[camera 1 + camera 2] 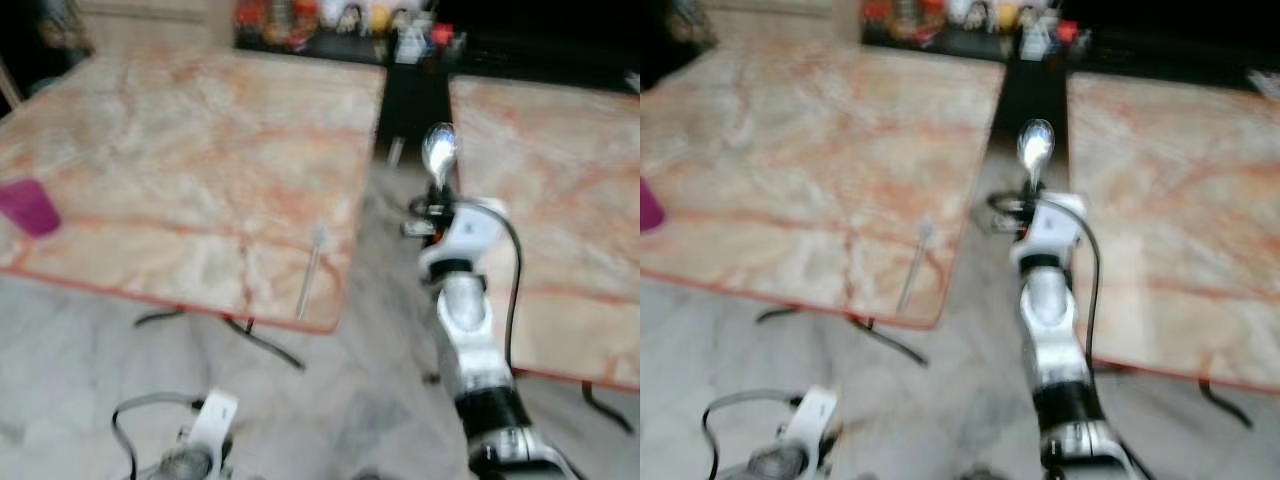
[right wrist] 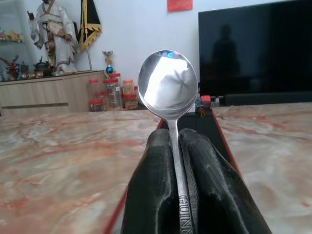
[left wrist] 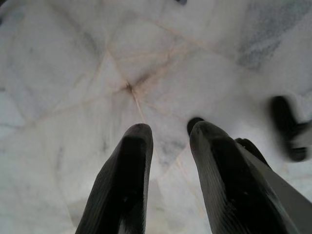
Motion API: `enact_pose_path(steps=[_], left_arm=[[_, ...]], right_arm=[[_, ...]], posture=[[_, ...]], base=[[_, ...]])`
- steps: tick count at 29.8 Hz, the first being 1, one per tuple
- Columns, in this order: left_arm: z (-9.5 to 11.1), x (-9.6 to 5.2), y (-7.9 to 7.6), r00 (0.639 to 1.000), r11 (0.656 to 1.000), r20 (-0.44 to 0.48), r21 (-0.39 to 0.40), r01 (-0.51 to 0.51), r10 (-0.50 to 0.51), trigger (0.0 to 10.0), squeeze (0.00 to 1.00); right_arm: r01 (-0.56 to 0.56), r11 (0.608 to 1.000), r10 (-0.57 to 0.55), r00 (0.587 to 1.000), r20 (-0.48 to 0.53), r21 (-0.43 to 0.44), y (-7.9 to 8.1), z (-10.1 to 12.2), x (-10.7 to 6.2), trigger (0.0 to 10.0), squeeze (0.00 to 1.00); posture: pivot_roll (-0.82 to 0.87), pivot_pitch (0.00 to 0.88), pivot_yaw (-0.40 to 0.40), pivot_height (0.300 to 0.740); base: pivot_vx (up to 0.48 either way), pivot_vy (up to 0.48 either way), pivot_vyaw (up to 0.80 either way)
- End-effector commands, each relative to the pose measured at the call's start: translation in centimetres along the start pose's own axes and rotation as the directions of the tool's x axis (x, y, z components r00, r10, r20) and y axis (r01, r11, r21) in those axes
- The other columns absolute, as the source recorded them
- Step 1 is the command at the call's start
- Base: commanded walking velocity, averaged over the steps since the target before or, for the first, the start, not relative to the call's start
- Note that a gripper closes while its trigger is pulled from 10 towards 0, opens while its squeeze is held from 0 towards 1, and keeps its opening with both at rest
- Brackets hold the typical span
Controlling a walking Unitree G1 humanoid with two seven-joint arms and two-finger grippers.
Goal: Setting the table
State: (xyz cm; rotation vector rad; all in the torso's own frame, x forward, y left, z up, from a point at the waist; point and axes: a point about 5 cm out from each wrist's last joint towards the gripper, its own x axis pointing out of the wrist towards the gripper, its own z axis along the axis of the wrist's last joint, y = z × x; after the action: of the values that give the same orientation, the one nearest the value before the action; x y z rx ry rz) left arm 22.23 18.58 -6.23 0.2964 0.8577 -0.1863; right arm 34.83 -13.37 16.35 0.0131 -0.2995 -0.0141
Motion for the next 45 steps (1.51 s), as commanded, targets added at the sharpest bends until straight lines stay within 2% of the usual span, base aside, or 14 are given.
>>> enact_pose_path(steps=[1, 45], left_arm=[[-0.75, -0.09, -0.47, 1.0, 1.0, -0.021, -0.012, 0.013, -0.013, 10.0, 0.0], [-0.83, -0.1, -0.76, 0.999, 1.0, -0.02, -0.009, 0.025, -0.025, 10.0, 0.0]], right_arm=[[0.003, 1.0, -0.003, 1.0, 0.03, -0.01, -0.32, 0.62, 0.19, 10.0, 0.0], [0.038, 0.999, -0.037, 0.999, 0.015, -0.016, -1.31, 0.56, 0.13, 10.0, 0.0]], posture=[[-0.07, 0.135, 0.008, 0.74], [-0.08, 0.137, 0.008, 0.74]], base=[[0.0, -0.469, 0.0], [0.0, -0.464, 0.0]])
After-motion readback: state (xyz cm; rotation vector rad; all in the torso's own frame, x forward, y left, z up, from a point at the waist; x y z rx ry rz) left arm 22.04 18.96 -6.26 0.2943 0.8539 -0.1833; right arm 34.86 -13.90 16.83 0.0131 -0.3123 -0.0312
